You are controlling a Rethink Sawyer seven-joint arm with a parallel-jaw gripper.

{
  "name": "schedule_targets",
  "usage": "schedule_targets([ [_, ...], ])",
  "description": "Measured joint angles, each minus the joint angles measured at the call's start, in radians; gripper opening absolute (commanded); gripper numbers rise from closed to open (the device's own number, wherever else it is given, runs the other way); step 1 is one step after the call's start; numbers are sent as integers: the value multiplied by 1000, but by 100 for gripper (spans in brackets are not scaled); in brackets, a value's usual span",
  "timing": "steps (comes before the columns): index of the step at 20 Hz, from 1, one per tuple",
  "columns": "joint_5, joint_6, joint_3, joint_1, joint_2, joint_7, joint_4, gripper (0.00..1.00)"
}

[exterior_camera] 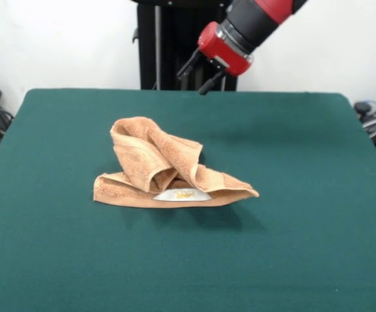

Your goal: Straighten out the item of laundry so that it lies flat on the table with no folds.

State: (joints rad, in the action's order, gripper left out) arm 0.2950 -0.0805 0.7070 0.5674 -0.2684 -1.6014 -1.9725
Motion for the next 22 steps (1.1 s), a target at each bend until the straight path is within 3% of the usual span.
schedule_targets([
  [8, -139, -21, -6, -118, -104, 0, -3, 100],
  [22, -216, -27, -6, -146, -157, 0, -3, 100],
])
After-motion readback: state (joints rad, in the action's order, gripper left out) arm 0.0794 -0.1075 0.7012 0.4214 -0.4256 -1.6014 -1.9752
